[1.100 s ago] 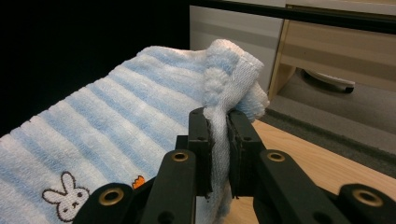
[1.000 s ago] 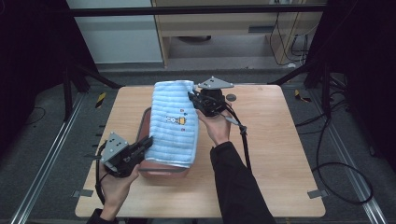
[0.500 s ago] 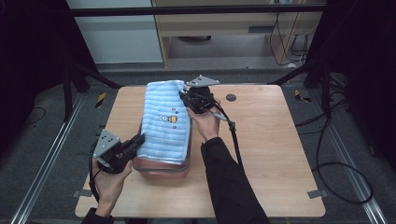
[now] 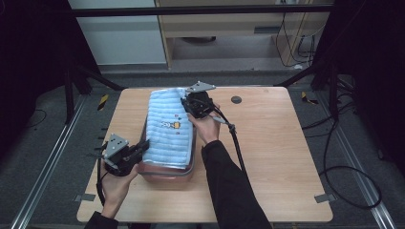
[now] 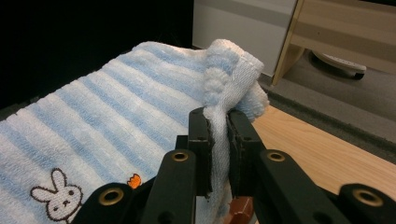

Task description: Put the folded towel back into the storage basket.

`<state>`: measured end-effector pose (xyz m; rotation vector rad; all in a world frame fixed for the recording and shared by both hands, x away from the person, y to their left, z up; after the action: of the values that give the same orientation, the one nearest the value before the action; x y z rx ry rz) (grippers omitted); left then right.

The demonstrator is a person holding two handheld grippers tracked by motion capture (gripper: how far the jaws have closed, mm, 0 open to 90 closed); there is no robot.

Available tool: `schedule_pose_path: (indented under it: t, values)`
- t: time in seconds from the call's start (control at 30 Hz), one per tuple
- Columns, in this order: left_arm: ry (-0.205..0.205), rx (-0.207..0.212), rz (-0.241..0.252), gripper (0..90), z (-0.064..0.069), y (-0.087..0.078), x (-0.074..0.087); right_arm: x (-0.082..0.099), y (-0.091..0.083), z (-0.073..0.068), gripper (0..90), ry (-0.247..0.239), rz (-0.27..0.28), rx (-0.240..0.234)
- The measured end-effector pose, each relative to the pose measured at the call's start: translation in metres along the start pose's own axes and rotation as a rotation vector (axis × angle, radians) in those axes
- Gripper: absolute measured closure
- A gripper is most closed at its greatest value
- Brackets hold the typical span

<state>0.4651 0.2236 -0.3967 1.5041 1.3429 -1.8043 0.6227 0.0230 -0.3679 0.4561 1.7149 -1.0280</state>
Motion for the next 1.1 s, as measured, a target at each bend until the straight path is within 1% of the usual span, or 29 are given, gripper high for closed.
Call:
schedule_pose_path:
  t: [0.17, 0.3, 0.33, 0.53, 0.77, 0.87, 1.07, 1.1]
  values:
    - [0.003, -0.003, -0.016, 85.5, -0.002, 0.005, 0.006, 0.006, 0.003, 0.002, 81.7, 0.005, -0.009, 0.004]
    - [0.007, -0.007, -0.033, 85.5, -0.003, 0.009, 0.011, 0.013, 0.007, 0.004, 81.6, 0.022, -0.022, 0.002]
    - [0.006, -0.005, -0.048, 85.5, -0.002, 0.01, 0.013, 0.016, 0.009, 0.005, 81.6, 0.02, -0.027, 0.003]
    - [0.024, -0.007, -0.086, 85.5, -0.001, 0.019, 0.022, 0.027, 0.017, 0.007, 81.6, 0.024, -0.05, 0.009]
    - [0.042, -0.016, -0.112, 85.5, 0.001, 0.022, 0.029, 0.04, 0.026, 0.008, 81.5, 0.022, -0.076, 0.008]
    - [0.048, -0.014, -0.123, 85.4, 0.003, 0.024, 0.032, 0.043, 0.027, 0.007, 81.5, 0.023, -0.081, 0.007]
    - [0.048, -0.016, -0.14, 85.4, 0.002, 0.025, 0.038, 0.051, 0.031, 0.007, 81.4, 0.021, -0.097, 0.006]
    - [0.053, -0.016, -0.146, 85.4, 0.002, 0.025, 0.039, 0.052, 0.032, 0.007, 81.4, 0.02, -0.1, 0.006]
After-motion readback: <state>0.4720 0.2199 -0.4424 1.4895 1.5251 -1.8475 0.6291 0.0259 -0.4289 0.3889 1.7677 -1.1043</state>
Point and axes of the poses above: each handheld gripper's, and its own axes: y roughly forward along the jaws, x roughly out of its underside, z roughly to its right, the point moved 4 cm from there along y, roughly forward along the jaws, and after that the axes turned 7 degrees about y, right-handed, at the moved point
